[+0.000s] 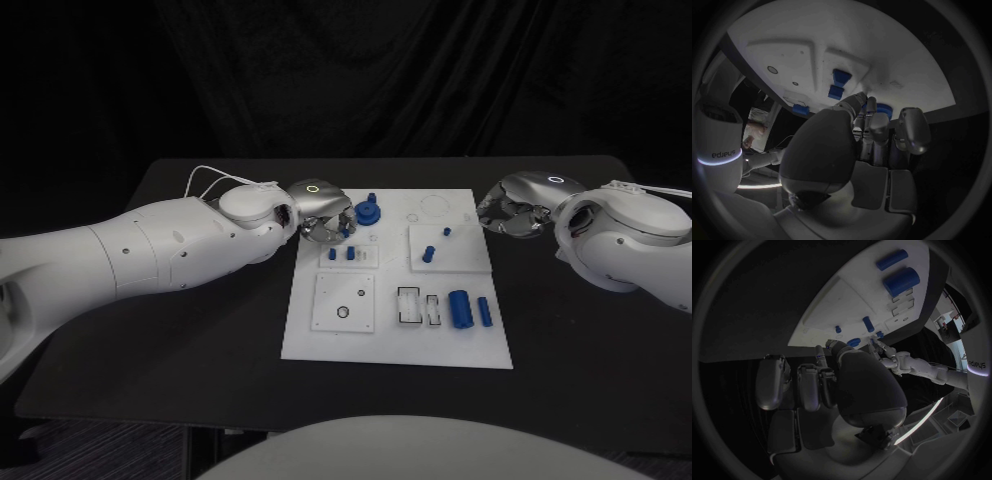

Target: Assemble the parts on the task board

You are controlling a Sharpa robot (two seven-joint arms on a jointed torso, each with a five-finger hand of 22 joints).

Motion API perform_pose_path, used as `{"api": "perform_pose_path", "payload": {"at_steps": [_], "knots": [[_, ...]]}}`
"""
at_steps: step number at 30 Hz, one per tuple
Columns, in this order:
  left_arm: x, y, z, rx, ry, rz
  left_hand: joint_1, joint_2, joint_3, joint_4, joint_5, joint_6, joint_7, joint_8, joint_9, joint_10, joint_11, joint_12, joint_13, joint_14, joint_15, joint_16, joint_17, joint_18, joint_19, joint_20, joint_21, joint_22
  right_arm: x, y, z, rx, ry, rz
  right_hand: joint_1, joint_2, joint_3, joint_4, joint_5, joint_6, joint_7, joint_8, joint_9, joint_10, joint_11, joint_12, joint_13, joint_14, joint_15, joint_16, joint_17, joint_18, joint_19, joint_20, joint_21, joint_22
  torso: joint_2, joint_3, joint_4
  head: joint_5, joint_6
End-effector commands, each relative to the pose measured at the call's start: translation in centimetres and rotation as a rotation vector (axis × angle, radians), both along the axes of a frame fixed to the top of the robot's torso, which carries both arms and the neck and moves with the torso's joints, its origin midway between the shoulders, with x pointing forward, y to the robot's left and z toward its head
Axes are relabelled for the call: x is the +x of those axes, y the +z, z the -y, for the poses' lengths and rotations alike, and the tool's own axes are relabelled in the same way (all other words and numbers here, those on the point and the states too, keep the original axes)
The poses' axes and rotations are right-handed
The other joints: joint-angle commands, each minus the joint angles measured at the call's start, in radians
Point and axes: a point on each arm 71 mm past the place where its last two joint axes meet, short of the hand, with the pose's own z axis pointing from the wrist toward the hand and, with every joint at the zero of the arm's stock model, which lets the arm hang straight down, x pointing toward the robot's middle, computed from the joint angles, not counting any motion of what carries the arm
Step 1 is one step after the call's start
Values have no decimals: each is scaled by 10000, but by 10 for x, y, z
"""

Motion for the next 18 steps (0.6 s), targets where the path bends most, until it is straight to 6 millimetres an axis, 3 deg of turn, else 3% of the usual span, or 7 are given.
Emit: {"api": "perform_pose_path", "payload": {"at_steps": [1,14,18], "knots": [[-1,-2,2,69,-48,-128,103,-26,2,-68,54,-33,20,-37,2,65,35,-59,-16,-83,-5,-44,-23,111,-55,-17,-61,1481,-1,-2,0,-78,-93,-71,-51,21,41,-2,31,86,-17,29,-11,965,90,-47,2547,784,82,-65,1851,184,-61,36,-60,1742,-2,7,5,-6,-1],[0,-5,3,152,-27,-234,139,-26,32,-111,72,-107,28,-110,-29,49,65,-128,-27,-192,41,-137,-170,127,-113,-7,-164,1456,0,-2,-1,-98,-70,-107,-45,26,54,-12,30,95,-18,32,-11,965,91,-47,2548,783,83,-66,1849,185,-62,36,-65,1741,6,2,-1,4,-1],[0,-7,2,227,49,-313,181,-93,79,-187,74,-472,-25,-337,-130,-105,139,-284,-49,-349,125,-255,-356,155,-227,34,-357,1410,-1,-2,-1,-110,-73,-125,-39,34,65,-19,31,107,-20,38,-10,957,90,-54,2540,781,83,-73,1844,185,-63,36,-69,1741,0,3,6,2,-1]]}}
